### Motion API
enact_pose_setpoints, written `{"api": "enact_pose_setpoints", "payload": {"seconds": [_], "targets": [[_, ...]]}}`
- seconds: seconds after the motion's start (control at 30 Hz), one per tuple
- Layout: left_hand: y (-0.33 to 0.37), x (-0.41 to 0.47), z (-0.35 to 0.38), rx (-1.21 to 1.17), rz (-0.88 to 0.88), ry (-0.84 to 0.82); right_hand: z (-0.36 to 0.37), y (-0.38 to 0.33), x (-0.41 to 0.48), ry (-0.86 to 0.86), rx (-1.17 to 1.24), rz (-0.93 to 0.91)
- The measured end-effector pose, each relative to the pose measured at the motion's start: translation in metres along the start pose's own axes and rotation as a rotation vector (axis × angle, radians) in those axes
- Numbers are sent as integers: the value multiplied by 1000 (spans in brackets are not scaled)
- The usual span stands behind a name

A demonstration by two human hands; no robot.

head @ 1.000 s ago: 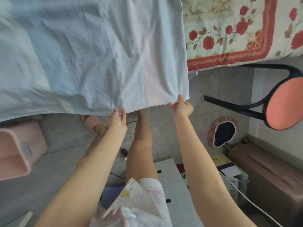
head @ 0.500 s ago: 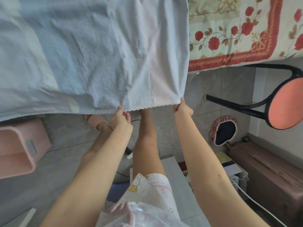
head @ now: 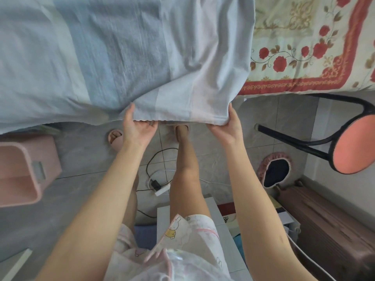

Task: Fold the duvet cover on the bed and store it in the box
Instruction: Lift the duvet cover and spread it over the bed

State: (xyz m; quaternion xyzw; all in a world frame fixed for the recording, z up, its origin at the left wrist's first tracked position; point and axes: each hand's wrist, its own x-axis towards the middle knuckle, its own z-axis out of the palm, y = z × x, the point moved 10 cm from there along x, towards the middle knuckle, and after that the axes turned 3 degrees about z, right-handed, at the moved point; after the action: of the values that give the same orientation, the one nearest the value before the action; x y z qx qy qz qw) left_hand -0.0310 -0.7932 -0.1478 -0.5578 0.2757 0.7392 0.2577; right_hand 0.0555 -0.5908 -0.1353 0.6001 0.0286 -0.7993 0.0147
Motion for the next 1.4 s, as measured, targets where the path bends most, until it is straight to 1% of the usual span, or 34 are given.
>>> {"api": "enact_pose_setpoints", "payload": {"seconds": [0.07, 0.1, 0.13, 0.23, 0.27, 0.3, 0.33, 0.4, 0.43, 0.5, 0.57, 0.63, 0.77, 0.83, 0.93, 1.0, 1.1, 1.17, 1.27, 1.33, 1.37, 1.4], "targets": [[11, 3, 9, 10, -11, 15, 18, -18, -5, -32, 30, -99], [18, 0, 22, -26, -10, -14, 29, -29, -8, -49, 14, -153], [26, -2, 37, -70, -1, -72, 38, -41, -10, -64, -22, -209], [62, -28, 102, -115, 89, -427, 61, -76, -20, -142, -64, -346], [68, -34, 111, -72, 126, -478, 61, -84, -21, -127, -73, -380], [66, -34, 113, 4, 155, -479, 60, -88, -22, -112, -88, -395], [60, -24, 100, 96, 171, -399, 53, -89, -19, -80, -105, -400], [45, -2, 51, 282, 179, -89, 27, -87, -11, 46, -119, -375], [37, 8, 28, 327, 158, 25, 16, -85, -6, 89, -117, -341], [18, 20, -4, 320, 97, 139, -3, -80, -1, 158, -97, -293], [3, 26, -20, 274, 44, 172, -18, -76, 0, 189, -92, -272], [-5, 30, -26, 220, 26, 148, -31, -70, -4, 208, -101, -260], [1, 39, -20, 226, 65, 92, -43, -56, -15, 220, -41, -227], [3, 41, -15, 197, 77, 81, -48, -56, -23, 240, -36, -246], [-1, 39, -20, 217, 72, 139, -49, -55, -34, 253, -79, -270], [-7, 37, -17, 211, 47, 109, -39, -54, -41, 238, -75, -281], [-2, 31, -9, 102, 92, 56, -23, -60, -57, 241, -107, -360], [4, 20, -13, 104, 126, 108, -25, -67, -67, 295, -157, -419], [25, -1, -34, 171, 194, 249, -39, -77, -84, 480, -202, -470], [44, -15, -44, 174, 265, 297, -42, -78, -92, 589, -259, -445], [54, -25, -46, 173, 302, 306, -40, -74, -95, 605, -268, -414], [62, -32, -47, 177, 333, 309, -35, -70, -95, 583, -257, -380]]}}
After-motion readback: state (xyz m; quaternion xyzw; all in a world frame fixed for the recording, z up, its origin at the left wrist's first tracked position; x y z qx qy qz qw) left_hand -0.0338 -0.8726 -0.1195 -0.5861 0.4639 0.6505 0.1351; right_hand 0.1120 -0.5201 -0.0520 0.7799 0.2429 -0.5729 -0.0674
